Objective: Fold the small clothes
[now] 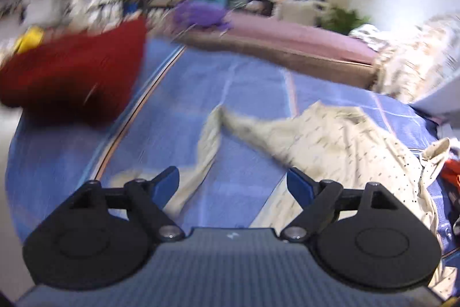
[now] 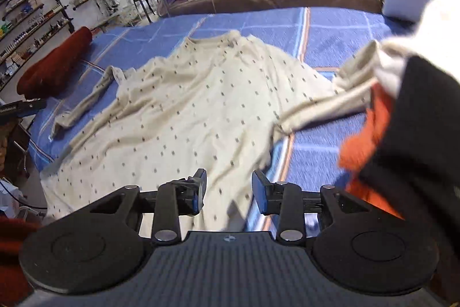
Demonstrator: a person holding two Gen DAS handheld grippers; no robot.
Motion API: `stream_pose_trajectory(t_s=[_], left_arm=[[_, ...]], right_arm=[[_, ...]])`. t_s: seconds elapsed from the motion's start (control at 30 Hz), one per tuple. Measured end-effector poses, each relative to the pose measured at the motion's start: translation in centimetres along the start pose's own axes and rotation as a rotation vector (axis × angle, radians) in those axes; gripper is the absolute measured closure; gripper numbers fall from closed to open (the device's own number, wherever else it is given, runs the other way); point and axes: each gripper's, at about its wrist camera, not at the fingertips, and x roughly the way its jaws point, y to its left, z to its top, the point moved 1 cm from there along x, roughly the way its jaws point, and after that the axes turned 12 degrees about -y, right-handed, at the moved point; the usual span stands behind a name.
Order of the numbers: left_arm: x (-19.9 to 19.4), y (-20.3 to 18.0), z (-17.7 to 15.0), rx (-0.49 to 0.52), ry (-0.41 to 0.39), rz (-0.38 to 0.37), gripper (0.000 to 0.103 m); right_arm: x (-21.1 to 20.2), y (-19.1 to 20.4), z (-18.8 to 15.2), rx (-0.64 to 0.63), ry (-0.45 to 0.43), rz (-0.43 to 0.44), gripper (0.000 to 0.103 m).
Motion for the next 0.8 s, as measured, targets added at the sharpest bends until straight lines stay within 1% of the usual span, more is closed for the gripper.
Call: stream_pose_trajectory(t_s=[0.03,0.07,0.1,0.13,0.17,0.2,0.23,0.3,0.37,0.4,0.43,0.47,0.5,0.53,0.57,0.63,0.73,0.77,0.8], left_arm=[[0.9,-1.2,1.3,0.056,-0.031,-0.025,0.010],[2.0,-2.5,2.7,0.105,-0.061,-0.049,0.007],[3.1,-3.4,3.8,0.128,-0.077,-0.073,0.003],[4.6,-4.1,4.9,0.124,-0.082,-0.117,0.002],[6.2,-4.5,5.7,0.091,-0.071,-0.162,0.002],[8.1,-5.0,6.3,0.054,-0.044,-0.204,0.002],[10.2,-5.5,6.8,0.036,-0.012,-0.229,0.002],[14.0,-7.0,7.4,0.068,0.033,-0.242,0.002],[17.9,-8.7,7.8,0.151,0.057,-0.275,0.006],[19.7,-9.5,7.8,0.198,0.064,-0.290,0.006],[21.6,-10.4,7.7,0.246,0.086,-0.311,0.009],[23.9,-11.2,7.3,0.286,0.125,-0.325,0.012],[25.8,-11.8,6.9,0.305,0.168,-0.336,0.016],[27.7,-12.4,6.3,0.328,0.217,-0.356,0.017],[29.0,-12.8,5.6,0.353,0.245,-0.374,0.017],[30.8,-13.4,4.4,0.395,0.263,-0.396,0.017],[32.3,-13.7,2.5,0.394,0.292,-0.444,0.017],[32.9,-13.9,1.9,0.415,0.311,-0.450,0.019],[33.5,-14.1,1.2,0.447,0.325,-0.441,0.027]], right_arm=[[0.8,0.3,1.2,-0.024,0.007,0.014,0.037],[1.3,0.5,2.5,-0.051,0.015,0.025,0.035],[1.8,0.7,3.7,-0.065,0.009,0.023,0.033],[2.1,0.5,4.9,-0.072,-0.003,0.020,0.031],[2.5,0.3,6.1,-0.076,-0.015,0.020,0.028],[3.1,0.0,7.2,-0.074,-0.026,0.018,0.023],[4.1,-0.3,8.2,-0.060,-0.037,0.009,0.020],[6.3,-1.5,10.3,-0.003,-0.031,-0.011,0.020],[8.9,-2.6,12.0,0.016,-0.012,-0.023,0.021],[10.7,-3.3,12.8,0.012,0.003,-0.045,0.023],[12.5,-3.8,13.4,0.008,0.029,-0.057,0.029],[14.3,-4.4,13.8,-0.006,0.048,-0.062,0.033],[16.2,-5.2,14.2,-0.015,0.062,-0.068,0.039],[17.9,-6.0,14.4,-0.010,0.079,-0.069,0.040],[19.4,-6.6,14.5,-0.024,0.095,-0.062,0.040],[22.0,-7.6,14.2,-0.060,0.113,-0.069,0.041],[24.5,-8.4,13.3,-0.068,0.144,-0.028,0.042],[25.2,-8.5,13.0,-0.069,0.163,-0.021,0.042],[25.7,-8.5,12.6,-0.080,0.184,-0.024,0.042]])
